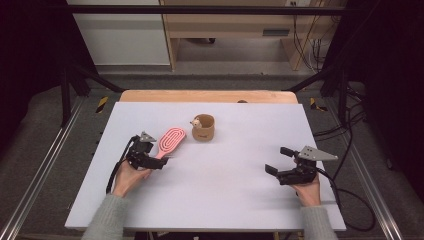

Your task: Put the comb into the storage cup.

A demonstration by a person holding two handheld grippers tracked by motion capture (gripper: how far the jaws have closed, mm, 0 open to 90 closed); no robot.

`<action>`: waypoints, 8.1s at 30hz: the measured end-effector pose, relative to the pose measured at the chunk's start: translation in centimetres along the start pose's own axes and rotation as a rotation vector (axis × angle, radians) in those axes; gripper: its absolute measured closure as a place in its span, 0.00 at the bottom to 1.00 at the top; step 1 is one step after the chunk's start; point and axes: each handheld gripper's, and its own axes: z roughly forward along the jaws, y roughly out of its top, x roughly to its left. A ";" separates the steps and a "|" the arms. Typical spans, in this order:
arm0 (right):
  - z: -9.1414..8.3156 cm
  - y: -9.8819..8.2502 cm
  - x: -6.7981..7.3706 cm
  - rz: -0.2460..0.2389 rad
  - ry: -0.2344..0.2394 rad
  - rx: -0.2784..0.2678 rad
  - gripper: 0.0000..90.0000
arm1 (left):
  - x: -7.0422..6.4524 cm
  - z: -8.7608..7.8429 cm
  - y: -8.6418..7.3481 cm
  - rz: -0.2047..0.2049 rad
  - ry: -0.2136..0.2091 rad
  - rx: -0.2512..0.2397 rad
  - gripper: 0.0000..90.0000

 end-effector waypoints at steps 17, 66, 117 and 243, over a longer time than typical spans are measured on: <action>0.0 0.0 0.0 -0.001 -0.001 0.000 0.00 | 0.1 0.7 -0.1 0.000 -0.002 0.029 0.50; -0.1 0.0 0.0 0.006 0.000 -0.004 0.00 | -0.5 1.2 0.0 0.028 0.055 0.060 0.77; 0.0 0.2 0.2 0.001 -0.002 -0.001 0.00 | -1.7 -4.0 -0.9 0.004 0.123 -0.168 0.77; 3.5 5.4 6.3 0.089 0.049 -0.049 0.01 | -11.4 -4.6 2.4 0.086 0.061 -0.425 0.77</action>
